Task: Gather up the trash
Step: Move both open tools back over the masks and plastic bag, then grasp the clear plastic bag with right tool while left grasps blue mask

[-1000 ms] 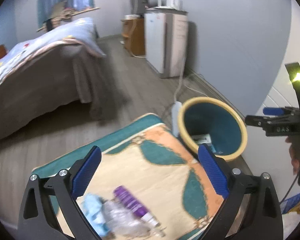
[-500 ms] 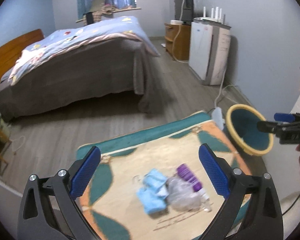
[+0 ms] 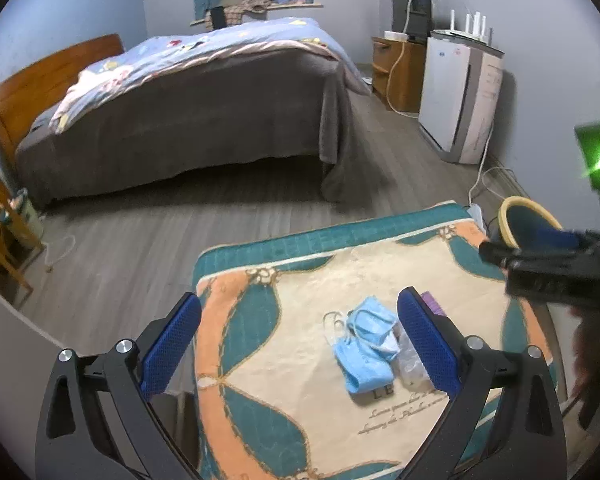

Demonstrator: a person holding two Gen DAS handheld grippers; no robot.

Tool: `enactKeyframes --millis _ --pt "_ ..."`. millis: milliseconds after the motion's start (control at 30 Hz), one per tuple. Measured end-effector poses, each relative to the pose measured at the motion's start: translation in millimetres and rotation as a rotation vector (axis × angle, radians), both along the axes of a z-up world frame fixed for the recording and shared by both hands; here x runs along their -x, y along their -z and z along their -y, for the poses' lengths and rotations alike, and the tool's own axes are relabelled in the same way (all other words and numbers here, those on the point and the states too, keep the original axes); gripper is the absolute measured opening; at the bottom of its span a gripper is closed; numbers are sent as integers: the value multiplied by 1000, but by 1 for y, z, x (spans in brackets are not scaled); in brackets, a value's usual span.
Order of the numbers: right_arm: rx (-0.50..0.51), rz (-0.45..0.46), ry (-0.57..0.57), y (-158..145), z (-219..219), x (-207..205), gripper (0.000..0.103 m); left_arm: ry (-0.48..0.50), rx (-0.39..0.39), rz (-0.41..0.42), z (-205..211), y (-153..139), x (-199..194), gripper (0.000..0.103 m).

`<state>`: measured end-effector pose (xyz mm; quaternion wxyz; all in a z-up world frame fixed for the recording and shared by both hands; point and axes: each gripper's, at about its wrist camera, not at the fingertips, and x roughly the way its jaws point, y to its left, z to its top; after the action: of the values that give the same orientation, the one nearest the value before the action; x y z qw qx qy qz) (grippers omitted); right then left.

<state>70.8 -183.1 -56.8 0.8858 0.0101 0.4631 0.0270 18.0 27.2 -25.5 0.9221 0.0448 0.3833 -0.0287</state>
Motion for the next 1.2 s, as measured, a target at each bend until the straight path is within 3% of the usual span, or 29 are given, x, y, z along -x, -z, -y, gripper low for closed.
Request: enactKeyframes --millis 433,700,767,900,967,1000,1200 --pt "86 -133 -69 75 -4 3 97 -51 -43 -113 -1 77 -9 97" --pt "103 -164 -151 86 -15 11 97 38 -67 -198 20 112 -10 98" --pt "102 -177 -176 88 -17 11 94 72 -38 -221 21 118 -11 97" --pt "57 -219 -220 96 -22 10 75 122 2 -244 25 124 -10 94" --pt "42 -239 -249 101 -26 10 58 150 -7 -252 31 128 -10 89" --pt "34 -252 -268 103 -28 11 54 161 -9 -261 33 130 -10 83" --pt "-2 -286 -335 111 -41 10 48 190 -19 -307 39 149 -14 73"
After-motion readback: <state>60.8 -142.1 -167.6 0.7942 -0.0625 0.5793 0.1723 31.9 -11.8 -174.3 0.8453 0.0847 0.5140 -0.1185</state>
